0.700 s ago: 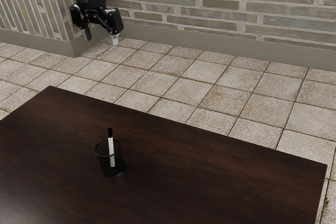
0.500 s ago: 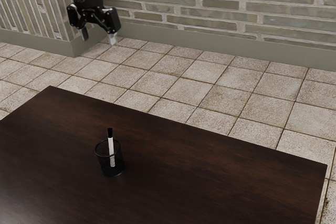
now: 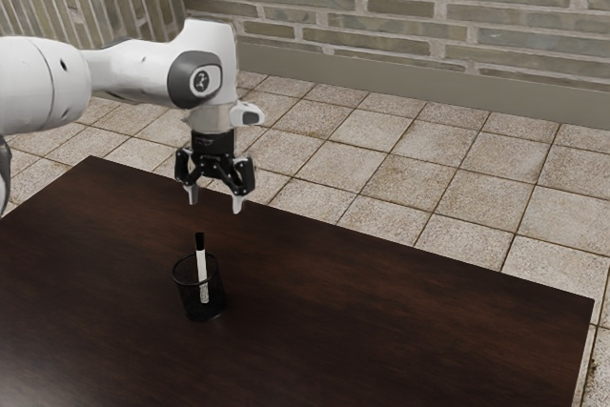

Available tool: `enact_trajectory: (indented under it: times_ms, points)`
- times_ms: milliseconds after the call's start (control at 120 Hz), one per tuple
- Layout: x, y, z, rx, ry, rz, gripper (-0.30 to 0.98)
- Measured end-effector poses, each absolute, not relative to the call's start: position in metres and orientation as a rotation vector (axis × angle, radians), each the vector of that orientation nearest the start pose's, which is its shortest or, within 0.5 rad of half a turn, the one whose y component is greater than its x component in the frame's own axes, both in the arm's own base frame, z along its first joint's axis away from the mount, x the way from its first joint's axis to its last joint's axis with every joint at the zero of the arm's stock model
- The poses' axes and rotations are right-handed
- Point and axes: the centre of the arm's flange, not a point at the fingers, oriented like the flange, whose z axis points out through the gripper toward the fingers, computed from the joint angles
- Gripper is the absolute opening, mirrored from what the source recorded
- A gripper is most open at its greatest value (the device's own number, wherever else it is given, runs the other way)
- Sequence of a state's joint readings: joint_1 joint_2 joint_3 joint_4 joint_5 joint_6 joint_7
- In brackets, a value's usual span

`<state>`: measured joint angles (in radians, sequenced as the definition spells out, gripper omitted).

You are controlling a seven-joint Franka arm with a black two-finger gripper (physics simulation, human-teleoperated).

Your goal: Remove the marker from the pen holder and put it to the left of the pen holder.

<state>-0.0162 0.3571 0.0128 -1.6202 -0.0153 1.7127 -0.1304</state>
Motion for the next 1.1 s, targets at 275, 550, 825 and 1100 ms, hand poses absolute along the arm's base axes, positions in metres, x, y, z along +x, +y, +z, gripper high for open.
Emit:
enact_trajectory:
  times_ms: [275, 550, 825, 1100]
  points:
    - [0.591, 0.014, 0.367, -3.07, -0.248, 0.553, 0.69]
    - [0.598, 0.014, 0.343, -3.078, -0.225, 0.548, 0.67]
    - [0.593, 0.012, 0.347, -3.089, -0.208, 0.538, 0.4]
    - [0.593, 0.012, 0.349, -3.092, -0.196, 0.531, 0.04]
